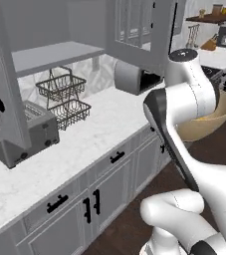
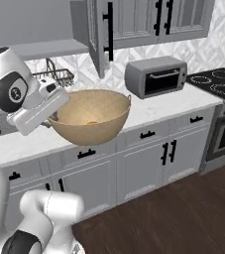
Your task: Open the cabinet, pick up the bread from the cabinet and place it in the basket. Then move the basket to the dining counter.
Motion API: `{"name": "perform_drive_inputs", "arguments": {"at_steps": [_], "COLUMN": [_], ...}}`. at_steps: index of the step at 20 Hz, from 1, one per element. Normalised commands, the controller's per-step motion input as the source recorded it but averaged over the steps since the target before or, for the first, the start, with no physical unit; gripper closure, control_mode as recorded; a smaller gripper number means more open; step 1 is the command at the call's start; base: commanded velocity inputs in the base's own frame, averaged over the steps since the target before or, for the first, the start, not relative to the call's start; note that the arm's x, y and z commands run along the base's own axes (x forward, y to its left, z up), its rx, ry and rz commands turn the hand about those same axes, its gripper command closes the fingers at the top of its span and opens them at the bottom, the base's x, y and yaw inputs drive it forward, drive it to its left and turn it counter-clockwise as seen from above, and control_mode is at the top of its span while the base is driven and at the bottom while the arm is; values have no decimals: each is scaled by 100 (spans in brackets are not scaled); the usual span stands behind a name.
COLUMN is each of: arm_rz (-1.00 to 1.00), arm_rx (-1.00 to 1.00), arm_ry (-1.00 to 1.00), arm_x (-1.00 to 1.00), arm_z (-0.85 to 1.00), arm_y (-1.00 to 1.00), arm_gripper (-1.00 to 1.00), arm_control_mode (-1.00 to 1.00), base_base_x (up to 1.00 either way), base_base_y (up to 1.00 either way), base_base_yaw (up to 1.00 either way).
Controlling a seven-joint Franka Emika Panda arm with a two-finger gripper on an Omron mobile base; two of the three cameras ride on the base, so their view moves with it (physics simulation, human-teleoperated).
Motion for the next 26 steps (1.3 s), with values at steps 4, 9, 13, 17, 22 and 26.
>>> {"name": "perform_drive_inputs", "arguments": {"at_steps": [4,9,13,17,22,26], "arm_rz": [0,0,0,0,0,0], "arm_rx": [0,0,0,0,0,0], "arm_ry": [0,0,0,0,0,0], "arm_x": [0,0,0,0,0,0], "arm_z": [0,0,0,0,0,0], "arm_y": [0,0,0,0,0,0], "arm_gripper": [100,100,100,100,100,100], "arm_control_mode": [100,100,100,100,100,100], "base_base_x": [-9,-6,0,0,39,95], "base_base_y": [-4,-5,-8,-17,-23,-35], "base_base_yaw": [-73,-71,-69,-62,-49,-33]}}
